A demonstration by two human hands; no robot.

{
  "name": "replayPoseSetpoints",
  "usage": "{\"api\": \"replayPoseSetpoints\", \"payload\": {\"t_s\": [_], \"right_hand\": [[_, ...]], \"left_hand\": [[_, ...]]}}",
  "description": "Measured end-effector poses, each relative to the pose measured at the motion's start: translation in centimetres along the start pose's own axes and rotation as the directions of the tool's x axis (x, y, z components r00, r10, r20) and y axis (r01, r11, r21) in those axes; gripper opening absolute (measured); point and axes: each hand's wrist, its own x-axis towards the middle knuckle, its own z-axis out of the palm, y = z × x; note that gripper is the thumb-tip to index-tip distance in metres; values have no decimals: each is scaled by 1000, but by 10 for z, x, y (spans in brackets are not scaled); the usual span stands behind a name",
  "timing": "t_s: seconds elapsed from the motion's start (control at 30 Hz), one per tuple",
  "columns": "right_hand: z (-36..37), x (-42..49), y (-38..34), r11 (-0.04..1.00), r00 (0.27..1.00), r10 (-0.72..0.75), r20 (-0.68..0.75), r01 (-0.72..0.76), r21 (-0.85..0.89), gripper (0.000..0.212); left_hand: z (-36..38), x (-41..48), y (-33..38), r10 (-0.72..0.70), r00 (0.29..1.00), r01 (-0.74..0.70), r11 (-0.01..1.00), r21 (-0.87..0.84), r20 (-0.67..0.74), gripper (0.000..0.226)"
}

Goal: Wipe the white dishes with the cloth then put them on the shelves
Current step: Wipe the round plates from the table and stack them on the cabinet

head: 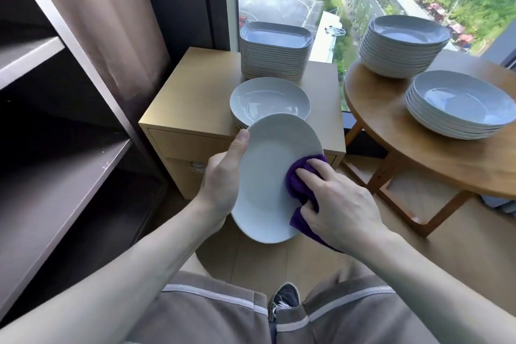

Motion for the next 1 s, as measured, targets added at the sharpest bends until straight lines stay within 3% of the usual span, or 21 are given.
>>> {"api": "replayPoseSetpoints", "payload": {"t_s": [0.23, 0.37, 0.5, 0.73, 0.83, 1.0], "right_hand": [[-9, -2, -10, 989, 989, 24, -145, -2, 150, 60], [-9, -18, -40, 946, 959, -236, -155, 264, 190, 60], [-6, -26, -50, 911, 923, -385, 14, 377, 170, 58], [7, -15, -28, 948, 926, -315, 209, 299, 104, 51], [8, -10, -19, 961, 941, -275, 198, 265, 79, 47], [2, -3, -4, 987, 982, -154, 108, 148, 66, 48]], "left_hand": [[7, -4, -9, -66, 994, 58, 994, 98, 82, 74], [11, -5, -18, -65, 997, 61, 991, 119, 33, 73], [3, 3, -12, -65, 998, 66, 996, 67, -11, 57], [-8, 8, 5, -24, 992, 26, 1000, 16, -126, 73], [-7, 6, 6, -20, 993, 24, 999, 32, -117, 87], [-5, 4, 5, -35, 996, 37, 999, 30, -83, 84]]}}
